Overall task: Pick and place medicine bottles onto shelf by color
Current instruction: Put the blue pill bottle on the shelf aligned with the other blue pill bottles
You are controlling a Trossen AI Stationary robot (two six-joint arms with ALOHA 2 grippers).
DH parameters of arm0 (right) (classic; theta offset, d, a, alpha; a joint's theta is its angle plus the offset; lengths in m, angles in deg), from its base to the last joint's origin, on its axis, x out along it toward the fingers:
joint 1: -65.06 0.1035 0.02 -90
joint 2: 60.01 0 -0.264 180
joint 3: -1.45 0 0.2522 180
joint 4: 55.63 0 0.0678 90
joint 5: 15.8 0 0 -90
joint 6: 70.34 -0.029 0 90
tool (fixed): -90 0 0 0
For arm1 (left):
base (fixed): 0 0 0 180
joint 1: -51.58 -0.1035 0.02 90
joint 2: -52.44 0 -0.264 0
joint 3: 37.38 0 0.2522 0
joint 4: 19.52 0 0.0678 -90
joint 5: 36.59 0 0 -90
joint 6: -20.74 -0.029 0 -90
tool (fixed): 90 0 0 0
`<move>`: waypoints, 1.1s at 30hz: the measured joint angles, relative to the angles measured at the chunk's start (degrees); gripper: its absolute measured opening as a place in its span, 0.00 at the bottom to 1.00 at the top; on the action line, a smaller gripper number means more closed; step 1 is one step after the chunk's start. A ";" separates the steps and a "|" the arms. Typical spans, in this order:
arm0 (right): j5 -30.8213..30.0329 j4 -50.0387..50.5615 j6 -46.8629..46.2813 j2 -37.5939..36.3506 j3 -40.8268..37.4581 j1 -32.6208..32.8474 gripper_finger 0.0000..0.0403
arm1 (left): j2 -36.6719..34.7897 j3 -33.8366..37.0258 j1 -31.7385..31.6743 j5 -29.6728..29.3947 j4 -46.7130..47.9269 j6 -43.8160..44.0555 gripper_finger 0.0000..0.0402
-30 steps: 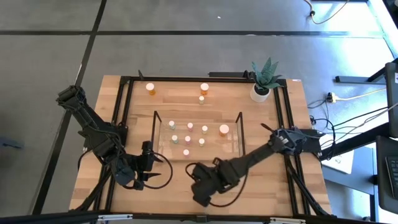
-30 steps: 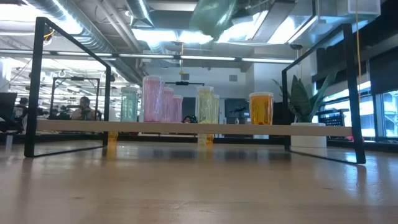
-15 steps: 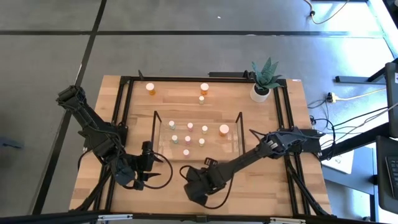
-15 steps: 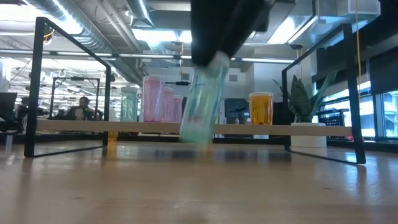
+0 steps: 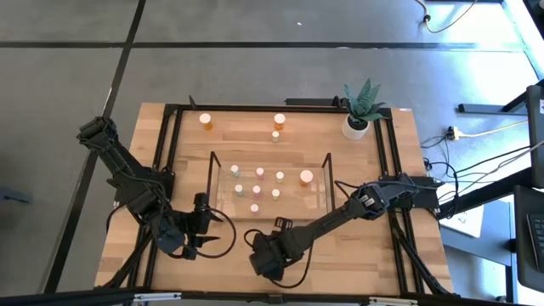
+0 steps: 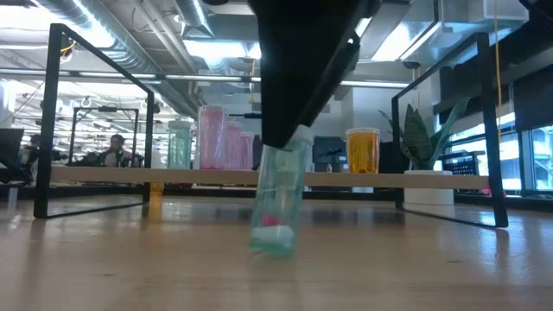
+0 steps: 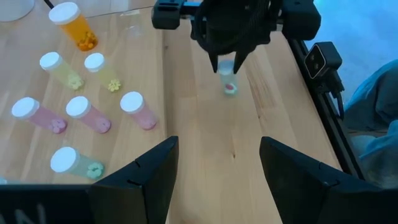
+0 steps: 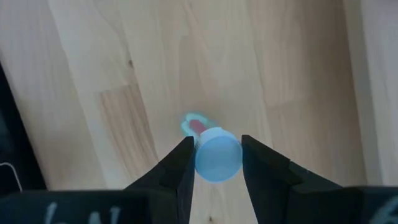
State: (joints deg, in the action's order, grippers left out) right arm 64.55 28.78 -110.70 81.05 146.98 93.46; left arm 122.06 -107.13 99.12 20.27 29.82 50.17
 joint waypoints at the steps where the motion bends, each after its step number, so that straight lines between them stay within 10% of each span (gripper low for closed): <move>1: 0.06 0.07 -0.01 0.00 0.00 -0.03 0.30 | 0.00 0.00 0.00 0.00 0.00 0.00 0.55; 33: 6.49 -2.16 -1.38 0.09 0.00 -1.95 0.60 | 0.00 0.00 0.02 -0.02 0.00 0.00 0.55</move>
State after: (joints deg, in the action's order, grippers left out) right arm 71.04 26.62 -112.08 81.13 146.98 91.52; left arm 122.06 -107.13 99.13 20.24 29.82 50.17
